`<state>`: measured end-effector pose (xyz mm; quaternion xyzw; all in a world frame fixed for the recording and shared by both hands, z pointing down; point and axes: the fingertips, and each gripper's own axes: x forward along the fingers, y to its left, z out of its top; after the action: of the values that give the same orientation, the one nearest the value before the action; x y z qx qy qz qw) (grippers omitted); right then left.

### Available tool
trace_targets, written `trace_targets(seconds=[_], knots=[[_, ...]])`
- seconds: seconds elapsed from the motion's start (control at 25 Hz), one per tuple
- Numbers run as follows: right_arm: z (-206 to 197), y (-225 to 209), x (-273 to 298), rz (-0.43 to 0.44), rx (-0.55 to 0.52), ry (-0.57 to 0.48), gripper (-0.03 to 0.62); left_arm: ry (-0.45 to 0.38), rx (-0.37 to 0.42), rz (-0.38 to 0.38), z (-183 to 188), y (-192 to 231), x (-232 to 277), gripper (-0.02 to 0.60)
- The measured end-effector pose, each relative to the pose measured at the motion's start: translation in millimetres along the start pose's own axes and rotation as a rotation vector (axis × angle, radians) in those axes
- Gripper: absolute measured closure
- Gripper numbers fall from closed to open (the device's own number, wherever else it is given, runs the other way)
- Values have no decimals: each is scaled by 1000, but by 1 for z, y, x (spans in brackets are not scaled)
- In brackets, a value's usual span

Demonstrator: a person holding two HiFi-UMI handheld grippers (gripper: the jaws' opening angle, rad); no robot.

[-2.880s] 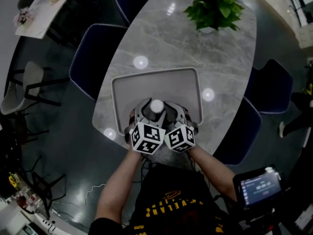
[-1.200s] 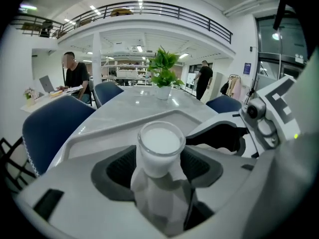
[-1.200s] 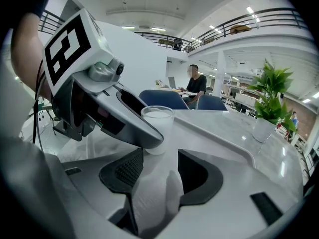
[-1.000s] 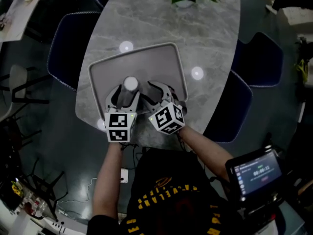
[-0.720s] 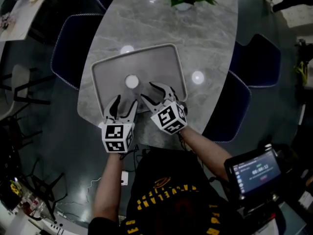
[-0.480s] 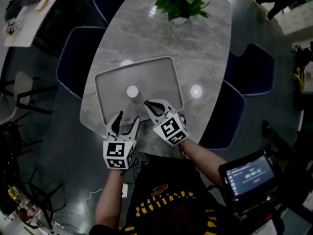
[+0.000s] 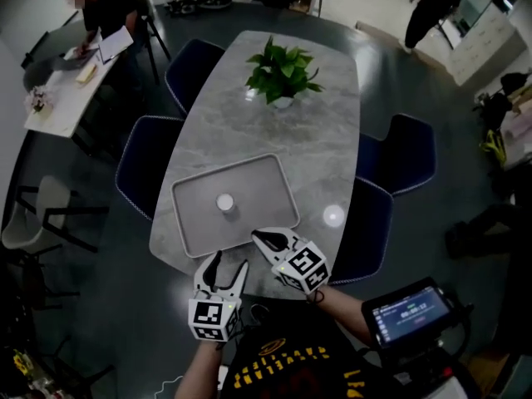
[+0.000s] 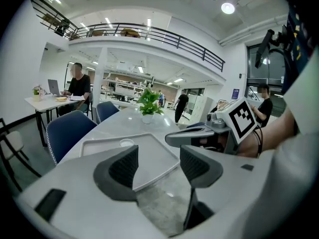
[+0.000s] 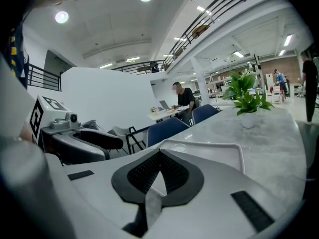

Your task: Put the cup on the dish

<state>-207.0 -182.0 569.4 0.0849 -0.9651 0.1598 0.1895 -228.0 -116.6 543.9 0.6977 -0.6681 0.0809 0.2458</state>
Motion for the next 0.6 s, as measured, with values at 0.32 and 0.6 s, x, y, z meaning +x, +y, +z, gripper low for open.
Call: trace_targets(seconds=[0.32,0.6], knots=[[10,54,-73,-61,12,-105,588,-58,94,-89,-3,-64,-35,318],[8,76,-143,-156,1,-210,588,-79,148,-185,-3,-124,-57,318]])
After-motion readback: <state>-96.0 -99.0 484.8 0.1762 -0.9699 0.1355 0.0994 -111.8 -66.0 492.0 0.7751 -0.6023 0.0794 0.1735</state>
